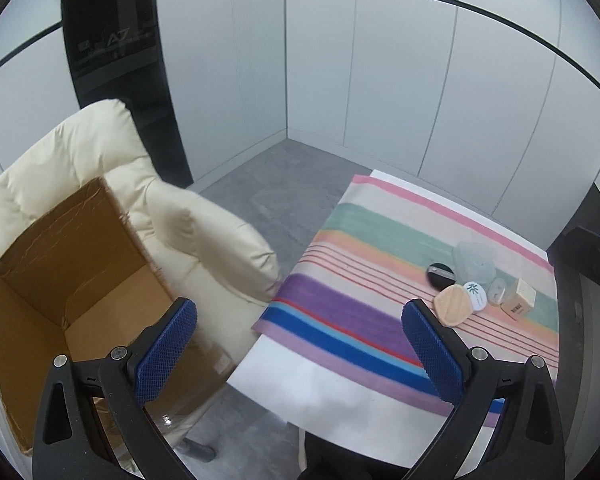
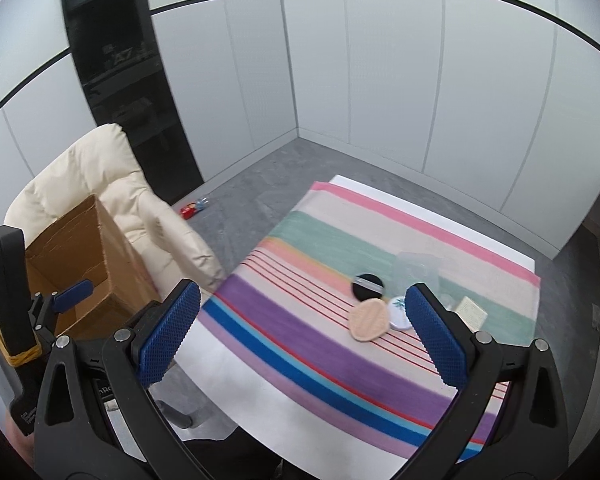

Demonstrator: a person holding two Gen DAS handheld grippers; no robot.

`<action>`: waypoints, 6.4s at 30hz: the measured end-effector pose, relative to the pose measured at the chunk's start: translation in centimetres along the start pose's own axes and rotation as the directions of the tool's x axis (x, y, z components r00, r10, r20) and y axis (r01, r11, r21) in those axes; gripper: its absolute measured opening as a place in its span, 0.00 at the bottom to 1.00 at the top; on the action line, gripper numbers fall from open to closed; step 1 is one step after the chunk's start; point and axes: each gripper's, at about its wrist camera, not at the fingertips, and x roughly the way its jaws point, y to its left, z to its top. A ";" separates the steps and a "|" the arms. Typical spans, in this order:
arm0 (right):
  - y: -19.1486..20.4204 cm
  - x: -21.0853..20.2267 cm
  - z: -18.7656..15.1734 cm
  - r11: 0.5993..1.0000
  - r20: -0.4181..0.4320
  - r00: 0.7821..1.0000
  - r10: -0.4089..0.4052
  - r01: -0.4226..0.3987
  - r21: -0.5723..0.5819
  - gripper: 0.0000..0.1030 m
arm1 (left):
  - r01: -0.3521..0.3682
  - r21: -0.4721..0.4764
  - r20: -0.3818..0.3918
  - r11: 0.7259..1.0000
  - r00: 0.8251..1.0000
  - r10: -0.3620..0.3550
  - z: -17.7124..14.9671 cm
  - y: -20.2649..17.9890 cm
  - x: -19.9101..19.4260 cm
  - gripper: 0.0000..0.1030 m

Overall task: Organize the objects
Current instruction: 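Move both tools back from the box to the striped table, then grasp the beige makeup sponge with left tool while right tool grasps the beige cardboard box, then carry the sponge and small box with both tools over the armchair box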

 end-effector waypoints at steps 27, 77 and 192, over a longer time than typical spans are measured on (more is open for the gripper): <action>-14.3 0.0 -6.7 0.962 -0.110 0.986 -0.126 0.148 0.230 1.00 | 0.124 0.202 0.000 0.971 0.992 -0.126 -0.1 -11.4 2.1 1.00; -24.1 20.6 -11.3 0.907 -0.205 0.939 -0.275 0.324 0.268 0.86 | 0.410 0.321 -0.247 0.854 0.906 -0.343 -5.5 -21.9 23.0 0.64; 8.9 0.2 -5.2 0.953 -0.040 0.996 0.083 -0.091 -0.289 0.64 | 0.077 -0.122 0.075 0.990 0.995 -0.068 -4.3 9.8 -3.5 0.57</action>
